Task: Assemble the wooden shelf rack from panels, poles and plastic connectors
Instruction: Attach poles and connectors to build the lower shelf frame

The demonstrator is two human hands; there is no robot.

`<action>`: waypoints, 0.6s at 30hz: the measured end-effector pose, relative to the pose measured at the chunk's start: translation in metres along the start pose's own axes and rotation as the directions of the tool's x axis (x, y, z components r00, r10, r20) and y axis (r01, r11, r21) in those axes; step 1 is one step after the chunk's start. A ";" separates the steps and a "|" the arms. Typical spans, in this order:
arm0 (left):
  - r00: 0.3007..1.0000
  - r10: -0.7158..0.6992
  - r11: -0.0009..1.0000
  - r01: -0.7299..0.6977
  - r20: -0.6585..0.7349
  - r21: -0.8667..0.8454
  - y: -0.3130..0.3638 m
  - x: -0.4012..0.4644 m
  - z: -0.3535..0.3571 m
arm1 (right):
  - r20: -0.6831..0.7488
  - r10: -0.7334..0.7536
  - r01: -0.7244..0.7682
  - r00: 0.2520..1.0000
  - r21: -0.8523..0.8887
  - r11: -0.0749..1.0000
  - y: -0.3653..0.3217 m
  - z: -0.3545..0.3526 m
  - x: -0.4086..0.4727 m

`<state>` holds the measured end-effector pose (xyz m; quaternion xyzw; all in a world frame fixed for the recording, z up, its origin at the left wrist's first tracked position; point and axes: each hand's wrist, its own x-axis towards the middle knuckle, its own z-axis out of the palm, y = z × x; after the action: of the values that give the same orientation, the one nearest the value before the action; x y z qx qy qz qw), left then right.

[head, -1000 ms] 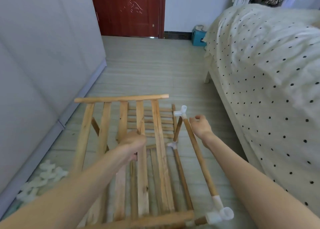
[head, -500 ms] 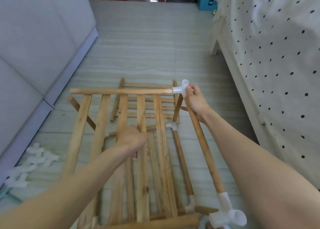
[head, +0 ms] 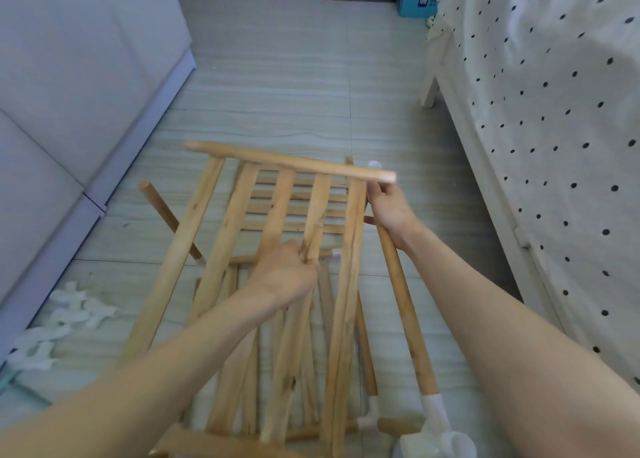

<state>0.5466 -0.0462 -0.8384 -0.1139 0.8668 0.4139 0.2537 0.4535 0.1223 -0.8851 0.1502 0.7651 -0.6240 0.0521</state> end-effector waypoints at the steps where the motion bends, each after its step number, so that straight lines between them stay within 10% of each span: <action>1: 1.000 0.015 1.000 -0.015 -0.006 0.019 0.002 0.000 0.003 | -0.003 0.015 -0.015 1.000 0.017 1.000 0.000 0.001 -0.001; 18: 0.989 -0.144 0.983 0.145 0.019 -0.112 -0.011 0.003 -0.013 | -0.031 -0.002 0.005 1.000 0.076 0.997 -0.001 -0.002 -0.009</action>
<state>0.5446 -0.0632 -0.8407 -0.1884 0.8300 0.4435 0.2810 0.4622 0.1224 -0.8818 0.1602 0.7417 -0.6505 0.0335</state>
